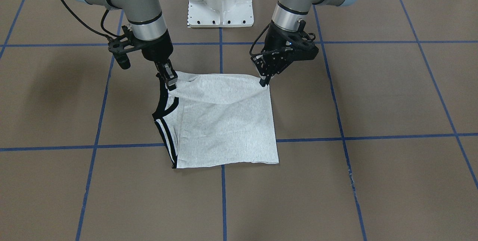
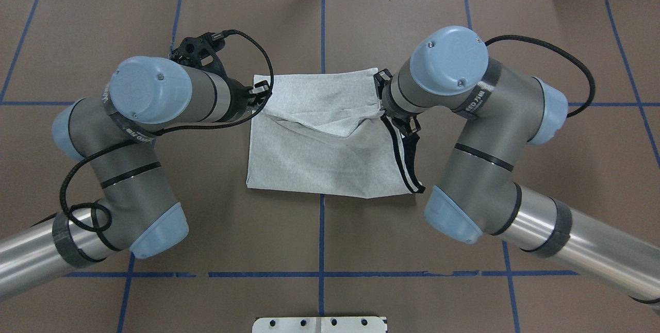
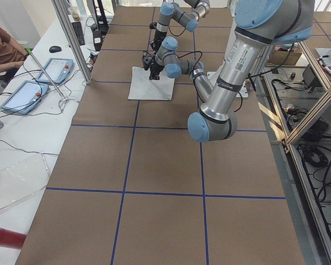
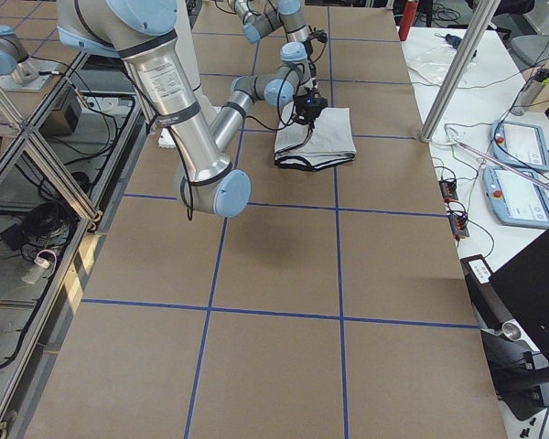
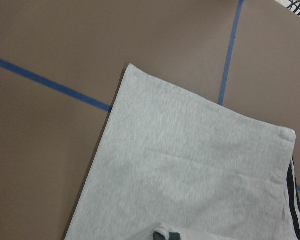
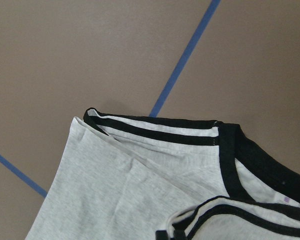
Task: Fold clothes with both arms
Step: 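Lift the near edge with both grippers and fold it onto the far edge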
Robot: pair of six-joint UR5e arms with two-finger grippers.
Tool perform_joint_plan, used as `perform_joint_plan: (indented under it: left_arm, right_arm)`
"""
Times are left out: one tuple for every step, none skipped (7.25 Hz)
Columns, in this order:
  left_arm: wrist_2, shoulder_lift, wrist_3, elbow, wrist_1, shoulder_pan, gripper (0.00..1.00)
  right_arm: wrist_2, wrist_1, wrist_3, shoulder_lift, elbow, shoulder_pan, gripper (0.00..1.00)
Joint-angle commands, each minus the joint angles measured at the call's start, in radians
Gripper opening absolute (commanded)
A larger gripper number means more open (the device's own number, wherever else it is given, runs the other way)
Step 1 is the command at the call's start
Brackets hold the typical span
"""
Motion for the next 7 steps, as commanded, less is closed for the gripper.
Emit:
perform_joint_plan:
  left_arm:
    - [0.0,-0.039,0.029,0.126,-0.095,-0.042,0.0]
    - [0.001,-0.043,0.031,0.171,-0.137,-0.049,0.0]
    - [0.002,-0.057,0.032,0.207,-0.163,-0.055,0.0]
    - [0.005,-0.069,0.059,0.234,-0.166,-0.06,0.0]
    - [0.006,-0.092,0.093,0.29,-0.174,-0.083,0.28]
    - [0.008,-0.124,0.136,0.392,-0.239,-0.098,0.44]
    - [0.008,-0.129,0.139,0.437,-0.298,-0.123,0.44]
  right_arm:
    - [0.019,0.106,-0.014,0.081,-0.182,0.052,0.0]
    - [0.057,0.124,-0.033,0.122,-0.263,0.075,0.0]
    - [0.06,0.222,-0.028,0.149,-0.352,0.089,0.0]
    - [0.06,0.245,-0.033,0.147,-0.374,0.089,0.0]
    - [0.06,0.256,-0.056,0.146,-0.389,0.092,0.52]
    - [0.059,0.335,-0.111,0.152,-0.462,0.095,1.0]
    - [0.062,0.412,-0.149,0.155,-0.524,0.128,1.0]
